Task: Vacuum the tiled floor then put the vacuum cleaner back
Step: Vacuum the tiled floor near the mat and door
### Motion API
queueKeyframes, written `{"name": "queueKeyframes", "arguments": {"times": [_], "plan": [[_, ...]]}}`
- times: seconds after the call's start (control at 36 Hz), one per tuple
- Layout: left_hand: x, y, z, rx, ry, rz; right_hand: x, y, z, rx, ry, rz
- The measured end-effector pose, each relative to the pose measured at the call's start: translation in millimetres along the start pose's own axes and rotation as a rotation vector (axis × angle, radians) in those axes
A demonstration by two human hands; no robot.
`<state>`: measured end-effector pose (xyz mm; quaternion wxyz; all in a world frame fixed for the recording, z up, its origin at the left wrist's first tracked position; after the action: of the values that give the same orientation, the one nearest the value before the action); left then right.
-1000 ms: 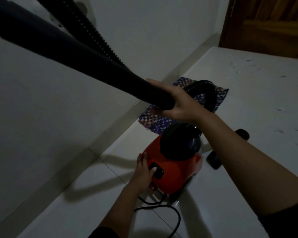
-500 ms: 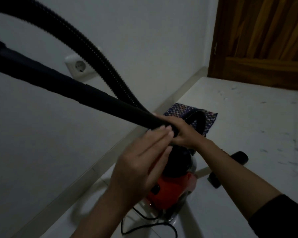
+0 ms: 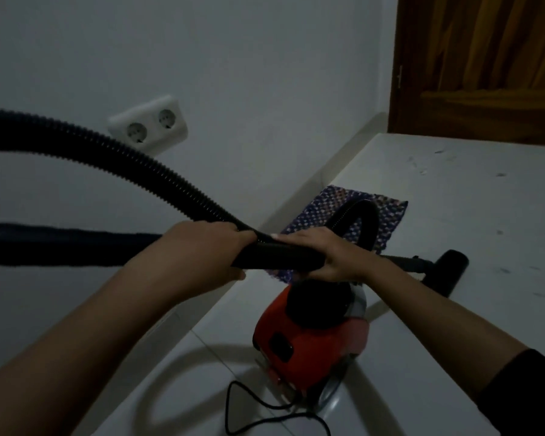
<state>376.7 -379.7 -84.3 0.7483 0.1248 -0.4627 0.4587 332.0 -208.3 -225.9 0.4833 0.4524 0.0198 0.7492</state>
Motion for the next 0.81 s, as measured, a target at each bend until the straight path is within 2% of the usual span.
{"name": "queueKeyframes", "arguments": {"times": [0.11, 0.17, 0.25, 0.36, 0.44, 0.53, 0.58, 0.69, 0.75, 0.81], "plan": [[-22.2, 8.1, -8.2, -0.105, -0.147, 0.192, -7.4, -6.5, -11.7, 0.001, -0.144, 0.080], [-28.0, 9.3, -12.2, -0.119, -0.282, 0.253, -9.4, -8.9, -12.0, 0.039, -0.225, 0.091], [-27.5, 8.8, -18.6, -0.109, -0.464, 0.334, -11.6, -14.1, -2.5, 0.001, -0.322, 0.079], [-19.2, -1.1, -21.4, -0.073, -0.873, 0.459, -8.7, -31.2, 22.1, -0.256, -0.187, 0.032], [-4.6, -9.7, -30.5, -0.056, -1.071, 0.485, -11.7, -57.3, 47.8, -0.612, 0.074, -0.064], [16.6, -19.4, -50.5, -0.025, -1.243, 0.569, -7.0, -82.0, 79.0, -1.092, 0.363, -0.299], [32.7, -27.5, -65.9, 0.009, -1.341, 0.640, 1.4, -92.4, 103.2, -1.358, 0.687, -0.521], [65.1, -47.2, -96.7, 0.031, -1.401, 0.715, 23.6, -104.5, 146.7, -1.489, 1.430, -1.151], [82.4, -58.6, -110.7, 0.040, -1.454, 0.774, 30.9, -115.5, 162.2, -1.530, 1.576, -1.315], [99.6, -70.1, -123.1, 0.046, -1.529, 0.840, 35.6, -133.0, 173.2, -1.575, 1.604, -1.408]]}}
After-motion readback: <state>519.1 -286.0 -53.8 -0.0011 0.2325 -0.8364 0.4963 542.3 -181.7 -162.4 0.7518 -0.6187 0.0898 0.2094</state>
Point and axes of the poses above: each hand's wrist, its own y-axis towards the middle knuckle, its own x-axis out of the back of the hand, z = x × y, the point moved 4 cm from there along y, towards the middle knuckle, and after that the axes turned 10 degrees about y, right-handed, at the moved point
